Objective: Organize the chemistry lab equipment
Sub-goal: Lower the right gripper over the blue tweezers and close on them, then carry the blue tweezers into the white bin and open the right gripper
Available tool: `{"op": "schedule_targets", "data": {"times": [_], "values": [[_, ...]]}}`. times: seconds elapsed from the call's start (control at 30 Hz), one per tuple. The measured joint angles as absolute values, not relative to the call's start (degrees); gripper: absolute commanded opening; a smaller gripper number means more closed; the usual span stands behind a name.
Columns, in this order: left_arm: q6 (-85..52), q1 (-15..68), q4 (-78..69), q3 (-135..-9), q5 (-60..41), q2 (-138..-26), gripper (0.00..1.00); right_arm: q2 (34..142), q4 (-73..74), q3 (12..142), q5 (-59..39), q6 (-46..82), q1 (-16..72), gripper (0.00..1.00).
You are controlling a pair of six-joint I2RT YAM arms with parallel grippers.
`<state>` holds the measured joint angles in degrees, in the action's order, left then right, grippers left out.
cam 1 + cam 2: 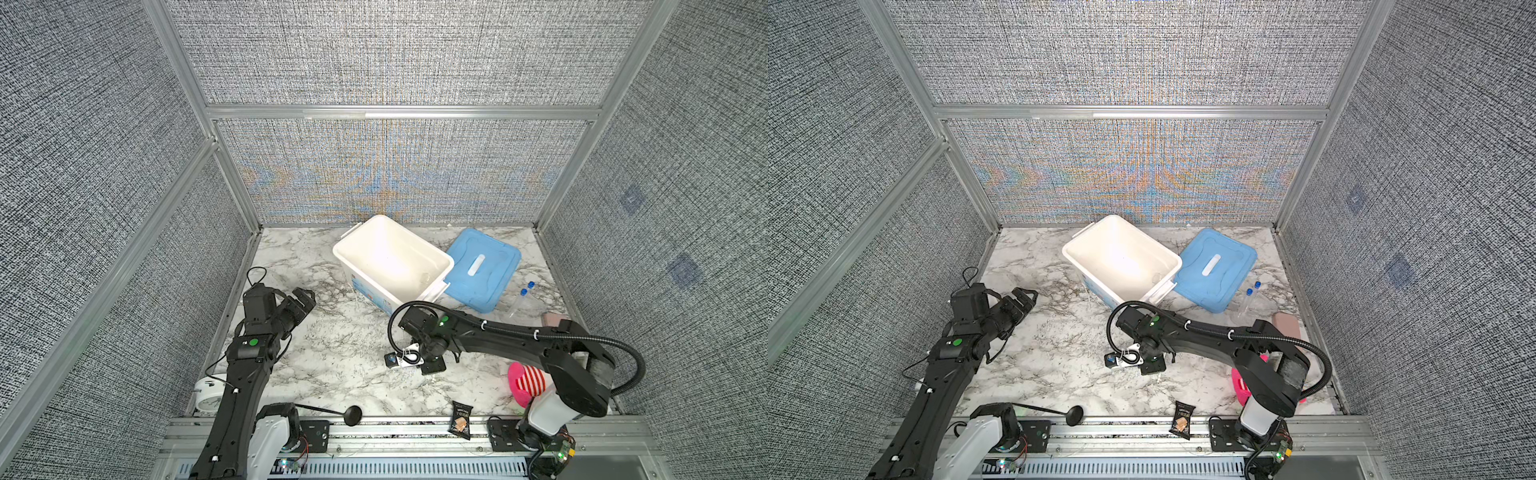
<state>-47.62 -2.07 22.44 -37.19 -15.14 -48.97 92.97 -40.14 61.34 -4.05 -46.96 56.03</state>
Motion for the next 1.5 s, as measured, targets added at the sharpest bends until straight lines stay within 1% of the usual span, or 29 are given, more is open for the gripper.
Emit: {"op": "schedule_targets", "data": {"times": [0.3,0.4,0.5,0.63,0.73,1.03,1.23,1.5], "values": [[-47.57,-2.07,22.35,-38.61,-15.2,-49.34,0.99,80.86,-35.09,69.52,-14.13,-38.74,52.45,0.13],[-47.59,-2.07,22.15,-38.15,-15.62,-49.84,0.99,79.0,-31.51,72.18,-16.78,-36.03,49.54,0.12],[-47.62,-2.07,22.57,-38.92,-16.49,-50.61,0.99,79.55,-28.82,75.24,-17.06,-33.39,45.43,0.12],[-46.78,-2.07,23.09,-40.86,-17.98,-51.2,0.99,84.09,-28.1,81.93,-16.6,-30.48,41.17,0.12],[-46.44,-2.07,23.99,-41.89,-18.46,-51.64,0.99,89.89,-29.67,88.53,-15.66,-28.91,38.37,0.12],[-46.09,-2.07,25.89,-42.85,-21.12,-53.19,0.99,110.41,-42.48,108.36,-3.46,-27.73,34.74,0.12],[-45.23,-2.07,27.05,-41.54,-21.15,-51.83,0.99,121.12,-49.82,116.11,5.76,-25.04,34.24,0.12],[-45.23,-2.07,26.92,-40.84,-21.61,-51.62,0.99,127.2,-52.53,118.52,12.56,-22.2,34.06,0.13]]}}
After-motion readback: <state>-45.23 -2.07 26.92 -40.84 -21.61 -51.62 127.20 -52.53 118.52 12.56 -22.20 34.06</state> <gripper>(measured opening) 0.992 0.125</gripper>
